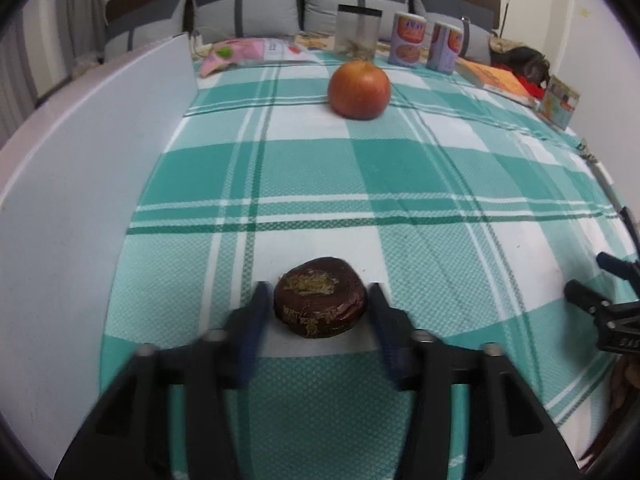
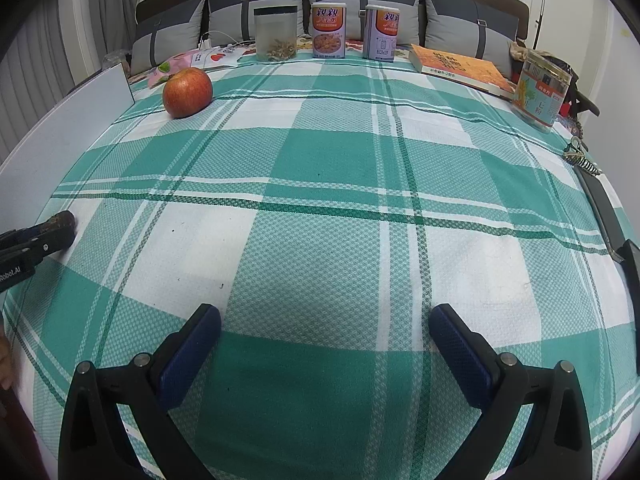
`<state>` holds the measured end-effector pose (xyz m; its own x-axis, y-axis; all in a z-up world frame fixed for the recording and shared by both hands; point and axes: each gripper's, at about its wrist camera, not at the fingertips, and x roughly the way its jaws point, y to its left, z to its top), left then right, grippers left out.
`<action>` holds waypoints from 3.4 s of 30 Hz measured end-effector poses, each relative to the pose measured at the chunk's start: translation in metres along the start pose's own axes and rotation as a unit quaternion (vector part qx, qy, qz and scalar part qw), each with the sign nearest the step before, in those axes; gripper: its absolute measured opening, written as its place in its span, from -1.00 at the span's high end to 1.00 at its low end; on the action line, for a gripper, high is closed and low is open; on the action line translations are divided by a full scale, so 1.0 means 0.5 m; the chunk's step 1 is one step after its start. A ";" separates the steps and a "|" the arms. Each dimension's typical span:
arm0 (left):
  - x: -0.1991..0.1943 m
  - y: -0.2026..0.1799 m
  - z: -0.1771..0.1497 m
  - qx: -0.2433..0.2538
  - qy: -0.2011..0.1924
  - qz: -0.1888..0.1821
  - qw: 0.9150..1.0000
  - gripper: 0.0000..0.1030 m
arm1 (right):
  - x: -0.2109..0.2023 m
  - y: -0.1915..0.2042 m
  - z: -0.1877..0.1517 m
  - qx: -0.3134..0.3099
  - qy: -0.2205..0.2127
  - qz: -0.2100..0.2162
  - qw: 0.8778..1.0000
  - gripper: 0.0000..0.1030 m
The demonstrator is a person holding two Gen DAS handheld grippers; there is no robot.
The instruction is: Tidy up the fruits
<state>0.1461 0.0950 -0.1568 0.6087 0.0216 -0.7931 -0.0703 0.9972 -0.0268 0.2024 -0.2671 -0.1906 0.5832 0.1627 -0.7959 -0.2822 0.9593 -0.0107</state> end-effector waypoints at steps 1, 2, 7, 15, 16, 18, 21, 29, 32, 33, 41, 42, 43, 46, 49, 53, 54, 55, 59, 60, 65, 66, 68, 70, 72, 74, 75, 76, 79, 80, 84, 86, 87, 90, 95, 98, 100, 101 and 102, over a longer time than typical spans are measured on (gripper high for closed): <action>0.000 0.000 -0.003 -0.002 0.000 0.006 1.000 -0.64 | 0.000 0.000 0.000 0.000 0.000 0.000 1.000 -1.00; 0.001 0.001 -0.006 -0.004 -0.002 0.014 1.000 -0.73 | 0.000 0.000 0.000 0.000 0.000 0.000 1.000 -1.00; 0.003 0.007 -0.016 -0.011 0.002 0.021 1.000 -0.79 | 0.000 0.000 0.000 0.000 0.000 0.000 1.000 -1.00; 0.003 0.007 -0.021 -0.013 0.000 0.020 1.000 -0.84 | 0.000 -0.001 0.002 -0.001 0.004 0.003 1.000 -1.00; 0.004 0.007 -0.021 -0.014 -0.001 0.020 1.000 -0.85 | 0.001 -0.002 0.007 -0.002 0.009 0.005 1.000 -1.00; 0.003 0.008 -0.022 -0.014 -0.001 0.019 1.000 -0.85 | 0.003 -0.003 0.037 -0.005 0.019 0.022 1.000 -1.00; 0.004 0.007 -0.022 -0.015 -0.002 0.019 1.000 -0.85 | 0.012 0.021 0.115 -0.037 0.001 0.048 0.998 -1.00; 0.004 0.006 -0.022 -0.015 -0.002 0.020 1.000 -0.86 | 0.140 0.212 0.365 -0.131 -0.020 0.143 0.981 -0.99; 0.005 0.007 -0.022 -0.015 -0.001 0.021 1.000 -0.87 | 0.207 0.270 0.423 -0.130 0.006 0.131 0.983 -0.97; 0.005 0.007 -0.022 -0.015 -0.001 0.021 1.000 -0.87 | 0.222 0.280 0.434 -0.124 0.011 0.126 0.984 -0.95; 0.005 0.007 -0.021 -0.015 -0.001 0.019 1.000 -0.87 | 0.273 0.308 0.451 -0.107 0.047 0.110 0.987 -0.30; 0.005 0.007 -0.022 -0.015 -0.001 0.019 1.000 -0.87 | 0.267 0.301 0.446 -0.102 0.046 0.112 0.987 -0.30; 0.005 0.007 -0.022 -0.015 -0.001 0.019 1.000 -0.87 | 0.260 0.293 0.442 -0.096 0.046 0.115 0.988 -0.30; 0.005 0.007 -0.021 -0.015 -0.001 0.019 1.000 -0.87 | 0.222 0.255 0.419 -0.077 0.050 0.137 0.986 -0.30; 0.005 0.007 -0.022 -0.015 -0.001 0.020 1.000 -0.87 | 0.163 0.199 0.370 -0.064 0.061 0.158 0.983 -0.30; 0.006 0.007 -0.021 -0.015 -0.001 0.019 1.000 -0.87 | 0.081 0.130 0.271 -0.053 0.079 0.157 0.983 -0.30; 0.006 0.007 -0.021 -0.015 -0.001 0.020 1.000 -0.87 | 0.063 0.114 0.242 -0.049 0.081 0.153 0.984 -0.30; 0.006 0.007 -0.022 -0.015 -0.001 0.019 1.000 -0.87 | 0.045 0.099 0.210 -0.048 0.080 0.146 0.985 -0.30; 0.006 0.007 -0.021 -0.015 -0.001 0.020 1.000 -0.87 | 0.006 0.079 0.108 -0.045 0.071 0.115 0.990 -0.31; 0.006 0.007 -0.021 -0.015 -0.001 0.020 1.000 -0.87 | 0.006 0.078 0.090 -0.042 0.067 0.112 0.991 -0.32; 0.004 0.016 -0.021 -0.009 0.011 -0.009 1.000 -0.92 | -0.016 0.074 0.051 -0.026 0.036 0.094 0.995 -0.82; -0.003 0.021 -0.025 -0.004 0.020 -0.021 1.000 -0.92 | -0.023 0.069 0.046 -0.019 0.031 0.097 0.995 -0.83; -0.024 0.033 -0.037 -0.007 0.024 -0.053 0.998 -0.92 | -0.043 0.055 0.024 -0.009 0.025 0.100 0.995 -0.85; -0.040 0.044 -0.040 -0.018 0.017 -0.074 0.997 -0.91 | -0.052 0.044 0.005 -0.008 0.023 0.096 0.995 -0.85; -0.041 0.040 -0.027 -0.014 0.014 -0.074 0.997 -0.89 | -0.054 0.032 -0.004 -0.004 0.024 0.093 0.995 -0.85; -0.033 0.030 -0.006 0.000 0.018 -0.060 0.998 -0.89 | -0.053 0.024 0.007 0.003 0.028 0.096 0.995 -0.85; -0.028 0.026 0.002 0.007 0.019 -0.057 0.998 -0.88 | -0.056 0.024 0.016 0.004 0.025 0.096 0.995 -0.85; -0.021 0.019 0.012 0.018 0.021 -0.049 0.998 -0.88 | -0.060 0.027 0.030 0.000 0.022 0.098 0.995 -0.85; 0.000 0.007 0.029 0.042 0.033 -0.028 0.998 -0.47 | -0.061 0.054 0.070 -0.030 0.028 0.101 0.994 -0.85; 0.011 0.006 0.032 0.045 0.046 -0.027 0.998 -0.09 | -0.055 0.067 0.087 -0.045 0.034 0.098 0.994 -0.85; 0.017 0.009 0.033 0.044 0.050 -0.029 0.997 0.14 | -0.021 0.090 0.120 -0.068 0.064 0.093 0.991 -0.54; 0.014 0.009 0.031 0.043 0.052 -0.030 0.997 0.15 | -0.006 0.092 0.125 -0.070 0.082 0.090 0.990 -0.31; 0.012 0.010 0.030 0.039 0.053 -0.032 0.997 0.15 | -0.004 0.092 0.127 -0.068 0.085 0.098 0.989 -0.30; -0.015 0.022 0.030 0.010 0.053 -0.054 0.997 0.15 | -0.005 0.075 0.127 -0.039 0.095 0.120 0.987 -0.30; -0.147 0.058 0.051 -0.053 0.021 -0.131 0.990 0.15 | -0.050 0.047 0.142 0.035 0.092 0.197 0.975 -0.30; -0.271 0.121 0.079 -0.092 -0.014 -0.174 0.980 0.15 | -0.099 0.079 0.188 0.040 0.076 0.243 0.966 -0.30; -0.343 0.178 0.099 -0.104 -0.041 -0.169 0.979 0.15 | -0.137 0.126 0.234 0.027 0.060 0.275 0.959 -0.30; -0.367 0.204 0.109 -0.107 -0.052 -0.160 0.980 0.15 | -0.149 0.149 0.251 0.019 0.055 0.287 0.956 -0.30; -0.395 0.244 0.117 -0.114 -0.062 -0.144 0.981 0.15 | -0.166 0.182 0.272 0.006 0.049 0.303 0.952 -0.30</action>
<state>0.0633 0.2166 0.0321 0.7204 -0.2353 -0.6525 -0.0478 0.9216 -0.3851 0.2320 -0.1618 -0.0432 0.2420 0.6647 -0.7068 -0.5347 0.6992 0.4746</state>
